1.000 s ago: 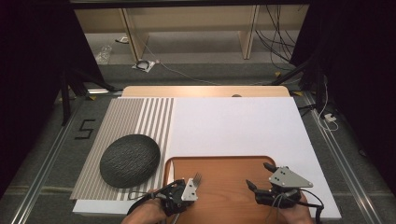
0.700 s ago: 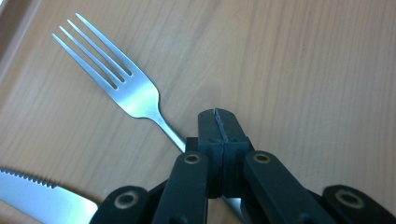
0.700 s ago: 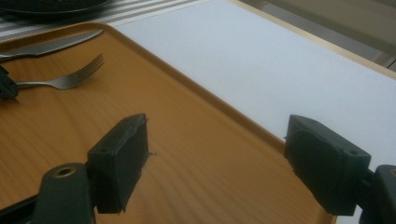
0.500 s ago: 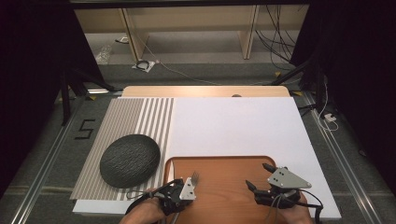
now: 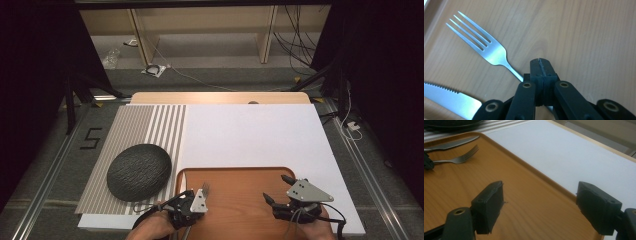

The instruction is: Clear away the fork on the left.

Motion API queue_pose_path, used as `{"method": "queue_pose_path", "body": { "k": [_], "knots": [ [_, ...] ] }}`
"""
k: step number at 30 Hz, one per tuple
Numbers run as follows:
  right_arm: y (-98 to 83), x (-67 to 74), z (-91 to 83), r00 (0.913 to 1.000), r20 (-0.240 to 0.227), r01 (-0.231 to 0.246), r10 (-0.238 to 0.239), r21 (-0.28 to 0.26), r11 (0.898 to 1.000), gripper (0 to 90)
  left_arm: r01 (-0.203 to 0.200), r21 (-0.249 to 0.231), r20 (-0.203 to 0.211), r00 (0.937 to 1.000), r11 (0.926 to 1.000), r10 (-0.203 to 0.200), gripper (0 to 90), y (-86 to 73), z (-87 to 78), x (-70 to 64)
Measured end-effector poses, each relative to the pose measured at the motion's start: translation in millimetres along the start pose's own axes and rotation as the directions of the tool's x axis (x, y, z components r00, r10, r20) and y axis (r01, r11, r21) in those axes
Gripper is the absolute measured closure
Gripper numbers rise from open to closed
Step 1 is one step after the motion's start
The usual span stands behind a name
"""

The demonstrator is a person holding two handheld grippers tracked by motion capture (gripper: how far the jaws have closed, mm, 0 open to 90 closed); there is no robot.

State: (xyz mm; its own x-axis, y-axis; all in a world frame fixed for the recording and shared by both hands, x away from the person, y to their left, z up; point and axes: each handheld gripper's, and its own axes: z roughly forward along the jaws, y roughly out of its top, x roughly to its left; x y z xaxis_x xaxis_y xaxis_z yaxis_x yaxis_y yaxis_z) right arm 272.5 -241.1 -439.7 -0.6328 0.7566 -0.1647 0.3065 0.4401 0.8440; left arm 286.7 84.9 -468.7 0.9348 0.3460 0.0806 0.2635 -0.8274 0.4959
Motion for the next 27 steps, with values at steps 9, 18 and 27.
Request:
{"method": "queue_pose_path", "body": {
  "k": [9,18,27],
  "knots": [
    [-0.1,0.0,0.2,1.0000,-0.001,0.000,0.000,0.001,1.000,23.2,0.011,0.004,-0.007,0.9999,0.9999,-0.011,89.2,-2.6,-1.4,3.2],
    [-0.3,0.3,0.8,1.0000,-0.004,0.005,-0.005,0.003,1.000,23.2,0.022,0.010,-0.009,0.9997,0.9997,-0.022,89.1,-4.4,-2.5,5.8],
    [-0.3,2.8,2.3,0.9995,-0.020,0.026,-0.025,0.017,1.000,24.0,0.034,0.019,-0.014,0.9993,0.9992,-0.034,89.1,-7.0,-4.1,9.2]
  ]
}}
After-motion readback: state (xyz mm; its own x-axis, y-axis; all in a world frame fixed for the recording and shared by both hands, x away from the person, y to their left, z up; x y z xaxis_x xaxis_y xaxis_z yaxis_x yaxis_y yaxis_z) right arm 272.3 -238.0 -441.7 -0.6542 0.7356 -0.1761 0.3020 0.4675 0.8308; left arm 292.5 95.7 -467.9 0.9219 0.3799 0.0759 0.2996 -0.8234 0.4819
